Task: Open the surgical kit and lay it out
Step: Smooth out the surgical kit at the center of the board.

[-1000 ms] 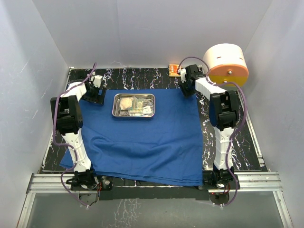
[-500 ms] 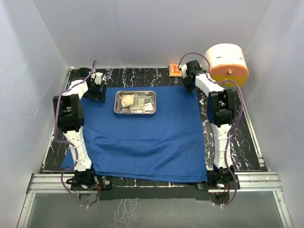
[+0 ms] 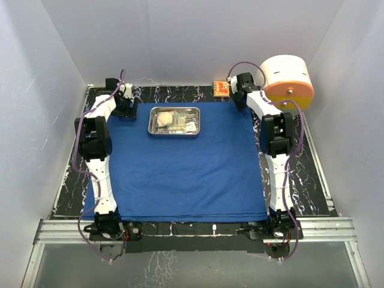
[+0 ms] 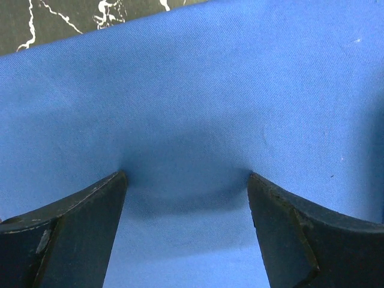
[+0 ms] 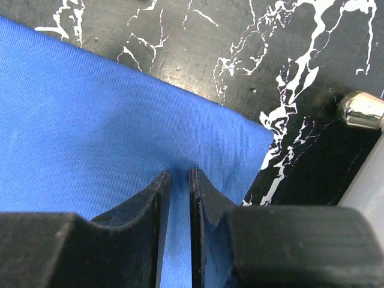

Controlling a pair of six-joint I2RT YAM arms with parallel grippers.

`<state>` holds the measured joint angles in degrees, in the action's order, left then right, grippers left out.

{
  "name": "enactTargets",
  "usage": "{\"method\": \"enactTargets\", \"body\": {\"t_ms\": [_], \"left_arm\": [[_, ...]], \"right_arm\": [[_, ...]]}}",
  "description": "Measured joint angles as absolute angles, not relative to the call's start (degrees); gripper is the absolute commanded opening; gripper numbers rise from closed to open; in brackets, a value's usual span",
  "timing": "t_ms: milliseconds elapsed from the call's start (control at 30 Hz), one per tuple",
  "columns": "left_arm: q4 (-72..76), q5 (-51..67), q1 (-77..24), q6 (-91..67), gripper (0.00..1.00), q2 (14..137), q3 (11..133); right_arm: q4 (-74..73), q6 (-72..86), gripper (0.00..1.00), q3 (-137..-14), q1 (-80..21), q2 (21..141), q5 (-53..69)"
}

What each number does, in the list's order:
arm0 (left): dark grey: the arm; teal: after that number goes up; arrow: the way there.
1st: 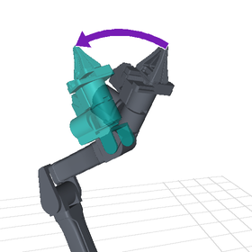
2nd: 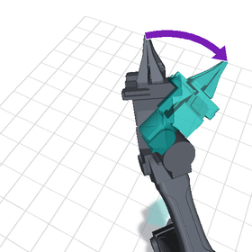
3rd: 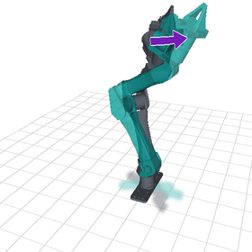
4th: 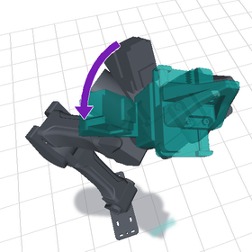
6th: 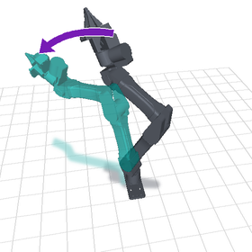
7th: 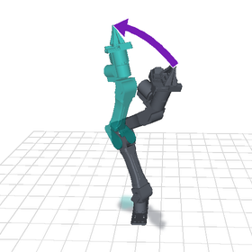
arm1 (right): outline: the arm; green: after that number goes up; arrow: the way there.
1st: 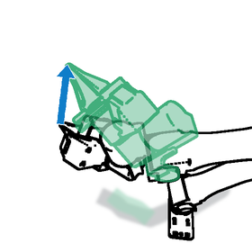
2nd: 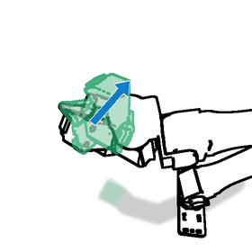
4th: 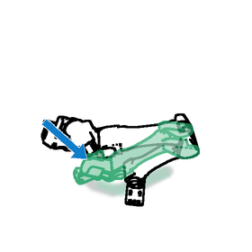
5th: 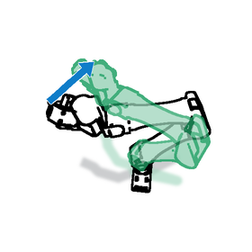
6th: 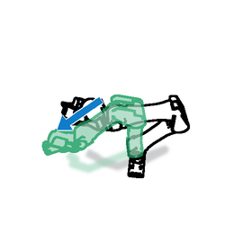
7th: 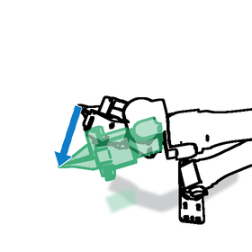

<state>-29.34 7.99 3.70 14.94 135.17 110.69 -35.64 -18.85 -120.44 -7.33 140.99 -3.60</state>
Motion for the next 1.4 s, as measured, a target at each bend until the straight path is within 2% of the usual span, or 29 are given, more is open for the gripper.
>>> {"method": "enactTargets", "body": {"t_ms": [233, 467, 1067, 1267, 1400], "left_arm": [[-32.0, 7.6, 3.5, 15.0, 0.81, 138.5, 116.6], [-32.0, 7.5, 3.5, 15.0, 0.82, 138.8, 117.1], [-25.8, 8.1, 3.7, 15.0, 0.93, 134.9, 109.8], [-25.6, 8.4, 3.7, 15.0, 0.93, 134.5, 109.2], [-25.3, 8.4, 3.7, 15.0, 0.93, 134.2, 108.6]], "right_arm": [[-34.5, -19.2, 0.17, -120.6, -7.3, 141.3, -4.4], [-32.8, -19.3, 0.18, -119.2, -7.2, 140.7, -4.4], [-33.5, -21.3, 0.34, -119.9, -6.0, 140.6, -1.4], [-34.1, -21.8, 0.34, -120.2, -5.7, 140.6, -0.2], [-34.1, -22.0, 0.31, -120.2, -5.6, 140.6, 0.2]]}}
